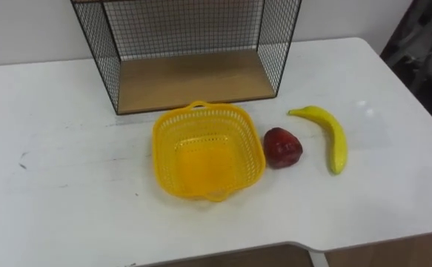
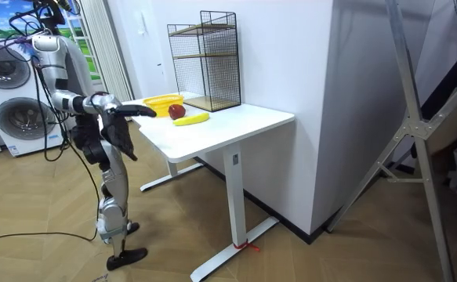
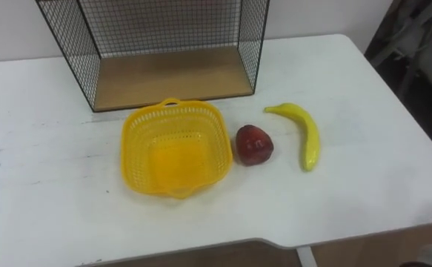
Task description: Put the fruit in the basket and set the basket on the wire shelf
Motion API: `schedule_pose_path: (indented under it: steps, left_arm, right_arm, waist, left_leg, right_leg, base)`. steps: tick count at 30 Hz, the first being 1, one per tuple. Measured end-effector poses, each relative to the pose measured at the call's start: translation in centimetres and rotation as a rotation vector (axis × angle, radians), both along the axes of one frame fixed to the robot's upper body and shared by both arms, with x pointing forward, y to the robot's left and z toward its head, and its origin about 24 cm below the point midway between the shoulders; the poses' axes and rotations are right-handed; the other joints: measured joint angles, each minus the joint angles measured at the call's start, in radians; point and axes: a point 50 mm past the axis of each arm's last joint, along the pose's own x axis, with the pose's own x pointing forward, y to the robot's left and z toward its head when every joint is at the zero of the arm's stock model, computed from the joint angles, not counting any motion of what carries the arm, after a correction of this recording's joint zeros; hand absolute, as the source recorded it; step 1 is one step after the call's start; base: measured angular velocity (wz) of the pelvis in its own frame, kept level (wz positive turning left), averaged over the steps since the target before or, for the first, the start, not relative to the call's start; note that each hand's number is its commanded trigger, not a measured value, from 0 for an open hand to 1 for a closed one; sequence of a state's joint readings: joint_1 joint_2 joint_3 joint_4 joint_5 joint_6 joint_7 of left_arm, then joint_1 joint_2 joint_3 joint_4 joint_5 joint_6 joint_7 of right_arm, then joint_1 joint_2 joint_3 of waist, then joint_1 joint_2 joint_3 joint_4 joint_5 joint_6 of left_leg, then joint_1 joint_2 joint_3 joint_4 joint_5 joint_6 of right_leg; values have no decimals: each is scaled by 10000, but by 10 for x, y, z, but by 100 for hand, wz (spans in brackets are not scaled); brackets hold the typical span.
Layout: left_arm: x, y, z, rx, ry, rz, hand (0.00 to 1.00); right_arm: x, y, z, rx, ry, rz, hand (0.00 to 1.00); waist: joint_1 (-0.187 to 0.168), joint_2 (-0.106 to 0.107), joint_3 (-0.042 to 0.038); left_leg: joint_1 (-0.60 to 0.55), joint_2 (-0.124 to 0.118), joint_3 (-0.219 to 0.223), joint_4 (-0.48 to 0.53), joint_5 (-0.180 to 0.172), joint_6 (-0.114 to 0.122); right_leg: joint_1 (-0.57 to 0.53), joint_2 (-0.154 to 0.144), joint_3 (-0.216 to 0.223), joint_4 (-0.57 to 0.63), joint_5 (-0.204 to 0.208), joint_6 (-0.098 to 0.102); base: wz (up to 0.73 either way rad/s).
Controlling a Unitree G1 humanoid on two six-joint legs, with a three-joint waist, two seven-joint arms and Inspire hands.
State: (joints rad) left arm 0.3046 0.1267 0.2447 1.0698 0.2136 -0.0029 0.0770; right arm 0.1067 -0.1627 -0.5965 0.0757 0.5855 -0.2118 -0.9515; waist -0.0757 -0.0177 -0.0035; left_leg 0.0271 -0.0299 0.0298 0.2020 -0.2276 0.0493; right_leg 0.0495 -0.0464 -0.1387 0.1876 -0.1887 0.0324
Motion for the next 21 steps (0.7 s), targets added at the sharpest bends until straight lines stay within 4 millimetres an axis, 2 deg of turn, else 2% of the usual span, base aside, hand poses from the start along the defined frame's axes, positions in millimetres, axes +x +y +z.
schedule_pose_path:
  steps: [3,8,13,18,19,21]
  left_arm:
    - [4,-2,-1,-67,-22,-326,0]
    - [7,-6,-2,-148,-56,-625,0]
    - [8,-6,-2,-155,-53,-640,0]
    - [7,-9,-2,-242,29,-1081,0]
    - [8,-10,-2,-246,7,-1143,0]
    - [12,-10,-2,-242,-100,-1367,0]
  right_arm:
    - [12,11,18,-1727,531,635,0]
    - [32,29,33,-2698,276,2320,0]
    - [44,39,38,-3884,727,3885,0]
    - [59,52,38,-4807,1243,5912,0]
    - [60,54,37,-4842,1261,6164,0]
    - [67,64,33,-4950,1462,7246,0]
  waist:
    - [-11,0,12]
    - [150,-151,4]
    - [347,-239,2]
    - [406,-270,68]
    - [406,-246,57]
    - [476,-309,96]
  left_leg:
    - [-3,8,5,-2,0,0]
    - [19,11,24,-9,-1,0]
    - [11,13,2,-14,-1,-1]
    - [23,13,20,-6,-1,-1]
    - [29,15,18,0,-1,-1]
    - [50,22,24,-3,2,-6]
  right_leg:
    - [-11,1,-5,1,0,0]
    - [3,5,-4,-23,0,0]
    - [11,8,-12,-23,1,-1]
    - [25,1,-21,-26,2,-1]
    - [36,0,-32,-28,1,-1]
    - [50,-1,-42,-32,1,-1]
  base:
    - [-2]
    - [0]
    - [0]
    - [0]
    - [0]
    - [0]
